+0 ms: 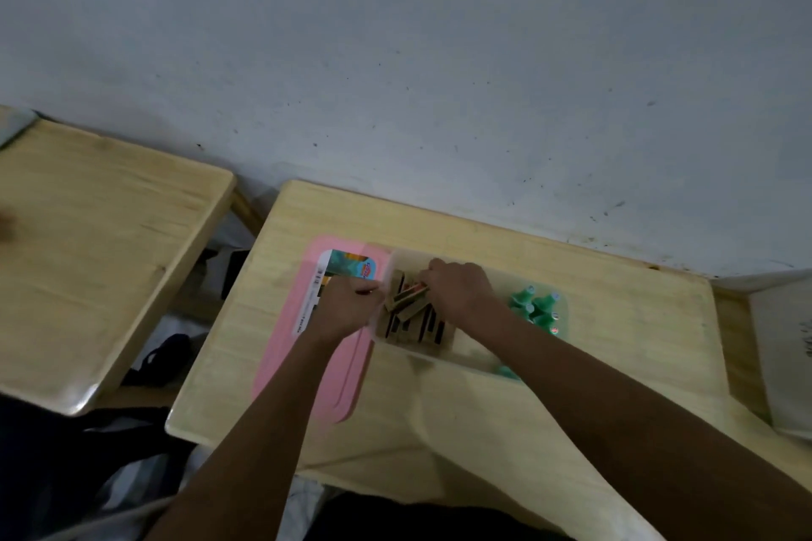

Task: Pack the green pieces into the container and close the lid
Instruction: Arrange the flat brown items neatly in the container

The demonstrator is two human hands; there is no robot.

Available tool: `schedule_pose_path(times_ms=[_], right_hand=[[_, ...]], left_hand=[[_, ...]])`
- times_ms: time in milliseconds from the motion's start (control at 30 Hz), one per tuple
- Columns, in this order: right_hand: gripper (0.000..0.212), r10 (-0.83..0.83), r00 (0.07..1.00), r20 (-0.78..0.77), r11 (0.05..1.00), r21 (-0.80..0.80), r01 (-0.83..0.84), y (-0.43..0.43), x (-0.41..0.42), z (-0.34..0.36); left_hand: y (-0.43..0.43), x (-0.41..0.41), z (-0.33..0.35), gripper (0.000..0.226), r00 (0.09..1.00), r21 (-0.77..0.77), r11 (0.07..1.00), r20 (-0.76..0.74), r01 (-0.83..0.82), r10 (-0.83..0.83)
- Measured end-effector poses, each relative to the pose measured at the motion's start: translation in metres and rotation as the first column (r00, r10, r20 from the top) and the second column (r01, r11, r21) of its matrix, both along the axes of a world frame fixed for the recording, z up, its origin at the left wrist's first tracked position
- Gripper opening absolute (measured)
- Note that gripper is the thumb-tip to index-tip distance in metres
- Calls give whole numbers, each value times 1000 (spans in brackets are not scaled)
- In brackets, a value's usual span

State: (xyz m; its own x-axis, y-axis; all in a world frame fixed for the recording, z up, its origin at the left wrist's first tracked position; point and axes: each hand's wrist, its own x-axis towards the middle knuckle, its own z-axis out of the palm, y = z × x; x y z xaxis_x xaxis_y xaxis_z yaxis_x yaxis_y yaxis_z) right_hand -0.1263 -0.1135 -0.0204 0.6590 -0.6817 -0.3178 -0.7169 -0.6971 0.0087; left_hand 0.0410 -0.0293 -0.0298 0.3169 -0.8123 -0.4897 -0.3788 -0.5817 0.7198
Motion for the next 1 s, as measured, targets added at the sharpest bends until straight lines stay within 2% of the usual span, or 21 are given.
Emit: schedule_pose_path(times_ms=[133, 300, 467, 667, 833, 1000], right_hand=[[24, -45, 997, 58, 999, 18, 44, -1, -10, 4], [27, -76, 990, 117, 989, 133, 60, 10, -37, 9], [32, -126, 990, 67, 975, 192, 111, 23, -48, -5], [32, -252, 945, 209, 963, 148, 224, 29, -10, 0], [25, -316, 942, 110, 933, 218, 287, 23, 31, 3], [27, -342, 940, 3, 925, 178, 336, 17, 49, -4]], left_hand=[[2, 1, -2, 31, 1000, -32, 999, 17, 16, -16], [-3, 1, -1, 32, 1000, -15, 1000, 19, 13, -12], [-1, -1, -2, 30, 999, -41, 999, -26, -29, 28], [1, -2, 1, 31, 998, -37, 998, -39, -44, 42], [2, -2, 3, 30, 999, -51, 998, -33, -41, 39], [3, -4, 4, 30, 999, -88, 996, -35, -23, 20]])
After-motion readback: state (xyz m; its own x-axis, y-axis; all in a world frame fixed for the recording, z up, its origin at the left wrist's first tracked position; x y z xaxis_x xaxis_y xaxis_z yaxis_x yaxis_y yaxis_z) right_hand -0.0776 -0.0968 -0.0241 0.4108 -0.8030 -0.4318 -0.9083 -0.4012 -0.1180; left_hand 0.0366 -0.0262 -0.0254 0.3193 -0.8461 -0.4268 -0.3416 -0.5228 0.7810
